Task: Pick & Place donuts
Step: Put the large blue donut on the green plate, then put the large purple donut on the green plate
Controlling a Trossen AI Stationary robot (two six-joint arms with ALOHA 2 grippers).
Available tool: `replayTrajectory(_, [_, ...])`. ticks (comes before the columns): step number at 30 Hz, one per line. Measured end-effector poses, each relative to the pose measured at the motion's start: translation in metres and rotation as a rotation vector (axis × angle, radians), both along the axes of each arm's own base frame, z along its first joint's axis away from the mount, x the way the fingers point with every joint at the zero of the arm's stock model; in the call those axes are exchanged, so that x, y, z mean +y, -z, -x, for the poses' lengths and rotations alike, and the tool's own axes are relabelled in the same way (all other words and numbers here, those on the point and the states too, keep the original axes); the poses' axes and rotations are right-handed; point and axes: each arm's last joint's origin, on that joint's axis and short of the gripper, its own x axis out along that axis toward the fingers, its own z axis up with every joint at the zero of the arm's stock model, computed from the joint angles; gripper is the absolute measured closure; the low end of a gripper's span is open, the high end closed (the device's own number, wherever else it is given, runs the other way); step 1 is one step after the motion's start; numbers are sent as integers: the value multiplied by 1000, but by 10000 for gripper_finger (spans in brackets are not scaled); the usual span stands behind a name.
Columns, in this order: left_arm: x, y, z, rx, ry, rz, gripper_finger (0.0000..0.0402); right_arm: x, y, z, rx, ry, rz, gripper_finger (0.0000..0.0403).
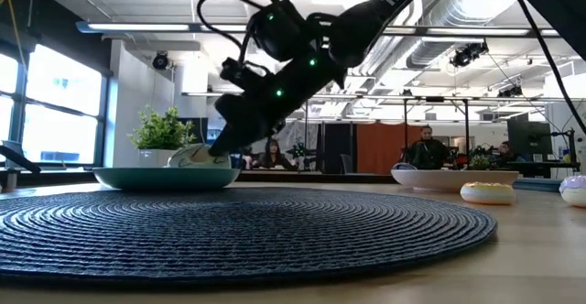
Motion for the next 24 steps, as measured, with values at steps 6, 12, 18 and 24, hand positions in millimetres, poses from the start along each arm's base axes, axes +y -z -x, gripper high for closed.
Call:
replayTrajectory(6, [0, 1, 1, 10, -3, 4, 243, 2, -3, 2, 23, -48, 29, 309])
replayTrajectory(12, [0, 1, 0, 7, -10, 4, 243, 1, -1, 6, 87, -18, 50, 272])
replayTrajectory(18, [0, 1, 0, 7, -12, 2, 243, 7, -27, 11, 67, -21, 109, 255])
replayTrajectory(24, [0, 1, 0, 5, -15, 0, 243, 9, -56, 31, 161, -30, 114, 247])
